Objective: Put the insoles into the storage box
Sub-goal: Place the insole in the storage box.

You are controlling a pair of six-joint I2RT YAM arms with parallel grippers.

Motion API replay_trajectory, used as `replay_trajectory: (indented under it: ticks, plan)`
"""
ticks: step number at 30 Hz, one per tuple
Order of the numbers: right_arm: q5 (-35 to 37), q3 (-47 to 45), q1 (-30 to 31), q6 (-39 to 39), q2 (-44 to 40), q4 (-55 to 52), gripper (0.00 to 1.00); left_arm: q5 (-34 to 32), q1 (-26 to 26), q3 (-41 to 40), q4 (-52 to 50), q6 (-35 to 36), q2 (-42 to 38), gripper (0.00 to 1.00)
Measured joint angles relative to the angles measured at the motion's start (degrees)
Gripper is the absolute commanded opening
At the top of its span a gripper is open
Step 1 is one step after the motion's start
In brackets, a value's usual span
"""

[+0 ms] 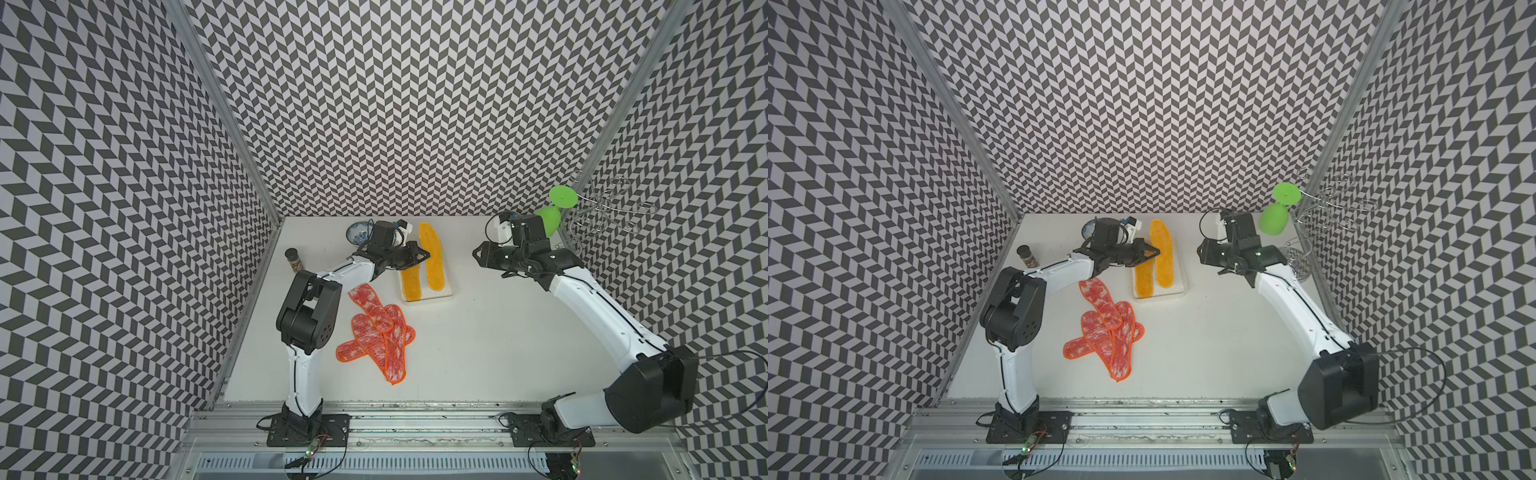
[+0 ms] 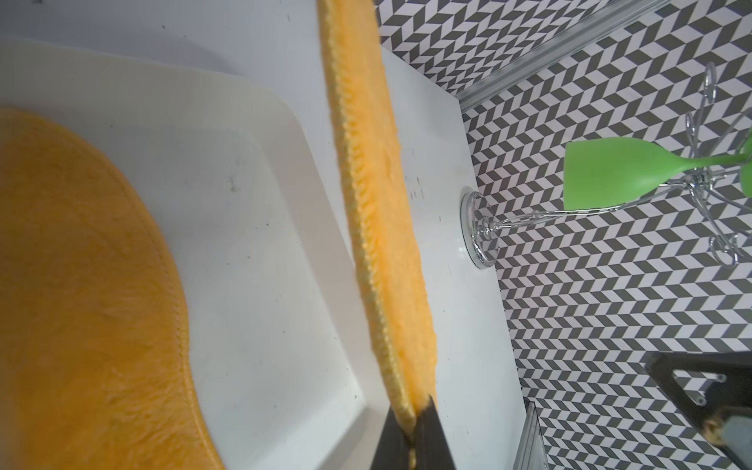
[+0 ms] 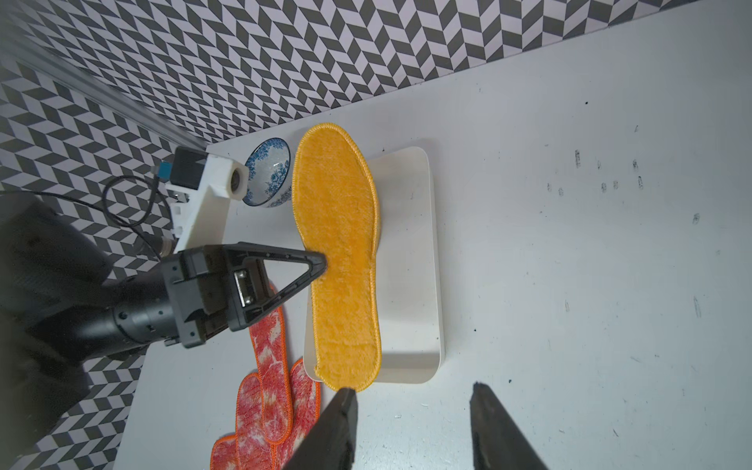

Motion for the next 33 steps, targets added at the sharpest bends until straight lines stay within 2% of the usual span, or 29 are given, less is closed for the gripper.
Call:
replay_trajectory:
  ticks: [13, 30, 33]
  plan:
    - [-0.1, 0.0, -0.8, -0.9, 0.0, -1.0, 0.49, 0.0, -0.3, 6.0, -2.9, -0.2, 10.3, 0.03]
    - [-1.6, 0.0, -0.9, -1.3, 1.2, -1.6, 0.5, -2.6, -2.1, 9.6, -6.6, -0.5, 14.3, 0.11]
    - [-1.6, 0.0, -0.9, -1.3, 1.2, -1.6, 0.5, -3.2, -2.1, 9.6, -7.8, -0.2, 14.5, 0.17]
